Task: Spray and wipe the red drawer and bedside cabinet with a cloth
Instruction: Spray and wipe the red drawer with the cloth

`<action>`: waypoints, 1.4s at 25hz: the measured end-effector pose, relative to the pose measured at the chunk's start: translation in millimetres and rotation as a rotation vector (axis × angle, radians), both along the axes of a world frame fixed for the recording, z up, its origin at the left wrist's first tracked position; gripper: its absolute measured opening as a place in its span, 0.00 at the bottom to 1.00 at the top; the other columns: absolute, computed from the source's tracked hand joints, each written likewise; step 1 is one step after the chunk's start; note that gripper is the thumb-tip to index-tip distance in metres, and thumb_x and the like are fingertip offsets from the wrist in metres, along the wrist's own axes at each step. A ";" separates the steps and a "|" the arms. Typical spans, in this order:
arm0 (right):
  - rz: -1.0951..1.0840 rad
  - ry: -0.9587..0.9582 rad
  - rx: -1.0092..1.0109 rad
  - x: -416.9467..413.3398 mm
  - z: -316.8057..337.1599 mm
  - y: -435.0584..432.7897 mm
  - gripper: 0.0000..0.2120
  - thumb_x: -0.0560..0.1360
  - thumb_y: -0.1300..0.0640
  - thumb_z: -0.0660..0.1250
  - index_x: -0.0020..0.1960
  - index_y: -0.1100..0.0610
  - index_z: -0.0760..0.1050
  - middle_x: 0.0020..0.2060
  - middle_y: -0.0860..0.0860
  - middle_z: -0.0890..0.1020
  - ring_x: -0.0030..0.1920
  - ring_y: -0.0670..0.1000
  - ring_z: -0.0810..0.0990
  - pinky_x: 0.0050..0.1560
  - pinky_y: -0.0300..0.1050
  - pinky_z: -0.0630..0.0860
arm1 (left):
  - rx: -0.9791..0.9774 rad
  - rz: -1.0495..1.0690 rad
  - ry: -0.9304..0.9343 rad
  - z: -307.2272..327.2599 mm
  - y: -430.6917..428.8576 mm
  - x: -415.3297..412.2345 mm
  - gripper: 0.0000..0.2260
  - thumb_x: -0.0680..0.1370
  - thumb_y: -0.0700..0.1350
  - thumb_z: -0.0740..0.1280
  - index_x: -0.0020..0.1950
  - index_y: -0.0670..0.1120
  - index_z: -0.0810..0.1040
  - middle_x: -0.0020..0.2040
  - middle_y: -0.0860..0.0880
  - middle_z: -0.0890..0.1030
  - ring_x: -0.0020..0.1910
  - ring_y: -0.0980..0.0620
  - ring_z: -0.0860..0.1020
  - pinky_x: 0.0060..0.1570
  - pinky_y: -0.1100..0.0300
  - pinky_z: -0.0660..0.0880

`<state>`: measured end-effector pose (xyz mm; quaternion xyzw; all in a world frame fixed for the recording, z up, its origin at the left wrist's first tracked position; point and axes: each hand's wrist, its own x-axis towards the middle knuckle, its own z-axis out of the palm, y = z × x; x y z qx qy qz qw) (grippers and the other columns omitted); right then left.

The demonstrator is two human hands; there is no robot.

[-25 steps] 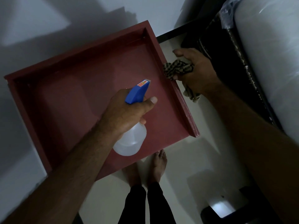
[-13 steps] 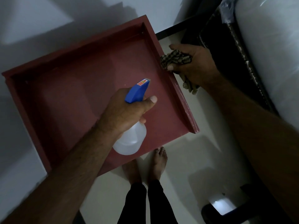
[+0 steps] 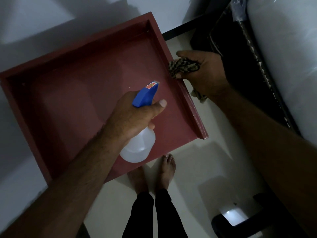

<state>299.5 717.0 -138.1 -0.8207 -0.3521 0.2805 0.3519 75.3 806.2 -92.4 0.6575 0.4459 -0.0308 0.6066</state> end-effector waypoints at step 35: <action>-0.025 -0.315 -0.234 -50.9 13.3 -76.3 0.27 0.76 0.57 0.76 0.73 0.49 0.76 0.68 0.51 0.81 0.66 0.54 0.81 0.67 0.59 0.78 | 0.033 -0.039 0.019 17.5 -25.2 -30.9 0.21 0.76 0.56 0.75 0.47 0.37 0.77 0.40 0.36 0.82 0.31 0.49 0.83 0.40 0.51 0.79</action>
